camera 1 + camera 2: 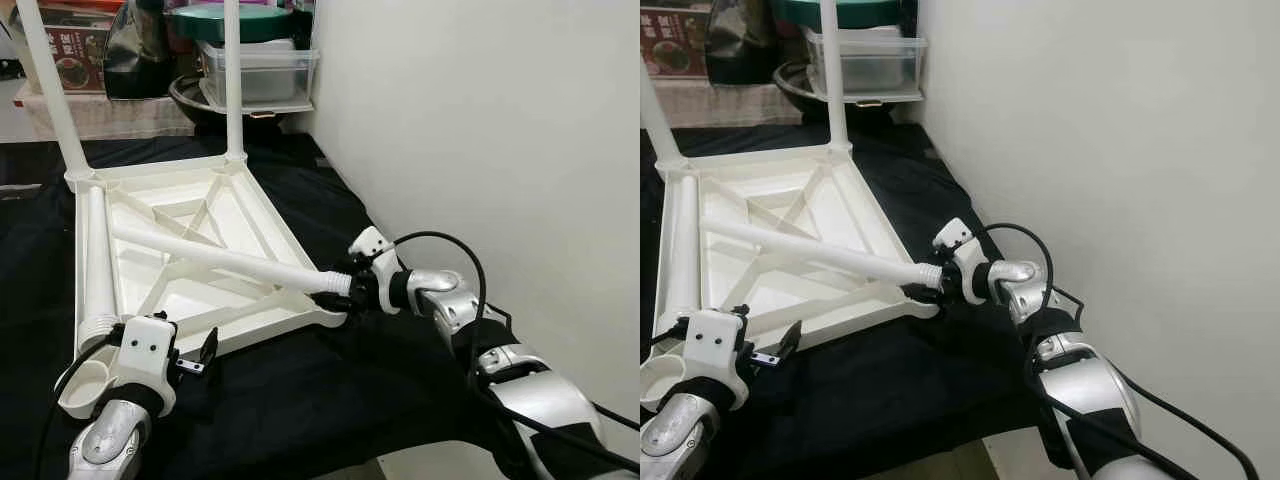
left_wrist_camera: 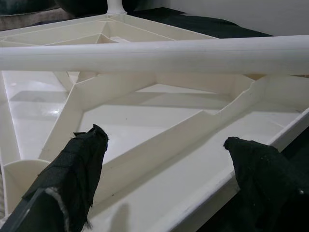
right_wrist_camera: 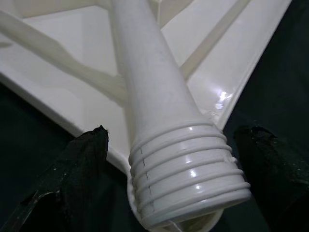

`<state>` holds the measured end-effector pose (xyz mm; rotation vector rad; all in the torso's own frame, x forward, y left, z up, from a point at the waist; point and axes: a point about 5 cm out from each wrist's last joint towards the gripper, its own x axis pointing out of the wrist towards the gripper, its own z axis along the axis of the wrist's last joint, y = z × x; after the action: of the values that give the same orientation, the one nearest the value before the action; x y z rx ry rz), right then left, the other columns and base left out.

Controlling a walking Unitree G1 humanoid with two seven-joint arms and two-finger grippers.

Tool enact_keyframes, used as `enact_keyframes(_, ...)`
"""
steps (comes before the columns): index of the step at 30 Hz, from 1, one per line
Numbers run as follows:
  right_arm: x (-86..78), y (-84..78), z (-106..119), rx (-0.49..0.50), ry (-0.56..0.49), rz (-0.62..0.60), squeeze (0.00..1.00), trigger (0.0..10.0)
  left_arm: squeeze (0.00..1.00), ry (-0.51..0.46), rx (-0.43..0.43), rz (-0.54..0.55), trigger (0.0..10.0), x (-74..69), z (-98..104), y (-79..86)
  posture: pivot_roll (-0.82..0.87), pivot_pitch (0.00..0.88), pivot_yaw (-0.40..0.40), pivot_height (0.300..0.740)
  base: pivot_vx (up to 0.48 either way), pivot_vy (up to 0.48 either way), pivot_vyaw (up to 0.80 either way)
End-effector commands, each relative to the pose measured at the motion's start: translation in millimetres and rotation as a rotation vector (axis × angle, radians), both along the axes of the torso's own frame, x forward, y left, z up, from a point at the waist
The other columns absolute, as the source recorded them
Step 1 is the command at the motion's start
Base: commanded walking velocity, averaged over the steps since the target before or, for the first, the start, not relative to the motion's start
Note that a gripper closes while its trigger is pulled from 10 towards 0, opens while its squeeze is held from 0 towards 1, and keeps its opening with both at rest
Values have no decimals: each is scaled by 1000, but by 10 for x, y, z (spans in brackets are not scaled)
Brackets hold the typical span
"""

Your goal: Building children table

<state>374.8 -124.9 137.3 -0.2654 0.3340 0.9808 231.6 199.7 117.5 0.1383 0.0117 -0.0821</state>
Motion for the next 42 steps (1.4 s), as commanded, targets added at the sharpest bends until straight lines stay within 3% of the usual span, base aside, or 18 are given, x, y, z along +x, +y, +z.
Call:
enact_keyframes(1,-27,-10,-66,-21,11,8,0,10000,0,1,-6,-3,10000,-9,-21,-27,196,0,-140,740,0,0,0)
enact_keyframes(7,-39,-11,-130,-9,25,-25,0,10000,0,-1,-7,-11,10000,8,-19,-52,191,0,-137,740,0,0,0)
enact_keyframes(8,-35,-3,-126,11,25,-36,0,1804,0,-2,-7,-13,10000,15,-17,-54,189,0,-134,740,0,0,0)
enact_keyframes(9,-33,3,-124,25,26,-43,0,1804,0,-2,-7,-14,10000,19,-16,-55,189,0,-134,740,0,0,0)
enact_keyframes(10,-31,12,-122,36,25,-49,0,0,0,-2,-6,-14,10000,24,-17,-54,188,0,-132,740,0,0,0)
enact_keyframes(24,-33,23,-131,83,16,-75,0,0,0,3,0,-17,10000,14,-23,-40,188,0,-132,740,0,0,0)
enact_keyframes(25,-25,32,-97,112,9,-70,0,0,0,2,0,-17,10000,13,-20,-42,186,0,-131,740,0,0,0)
enact_keyframes(26,-9,75,14,200,-3,-33,0,0,0,-9,-31,-11,10000,23,21,-28,183,0,-125,740,0,0,0)
enact_keyframes(27,-9,75,14,200,-3,-33,0,0,0,-9,-31,-11,10000,23,21,-28,183,0,-125,740,0,0,0)
enact_keyframes(32,-27,191,423,579,20,155,0,0,0,-89,-210,-5,10000,89,265,59,178,0,-115,740,0,0,0)
enact_keyframes(33,-27,191,423,579,20,155,0,0,0,-89,-210,-5,10000,89,265,59,178,0,-115,740,0,0,0)
enact_keyframes(35,-73,215,393,668,58,176,0,0,0,-155,-368,-14,10000,134,423,68,175,0,-108,740,0,0,0)
enact_keyframes(42,-143,267,270,745,114,170,0,0,0,-205,-497,-44,10000,177,556,49,177,0,-101,740,0,0,0)
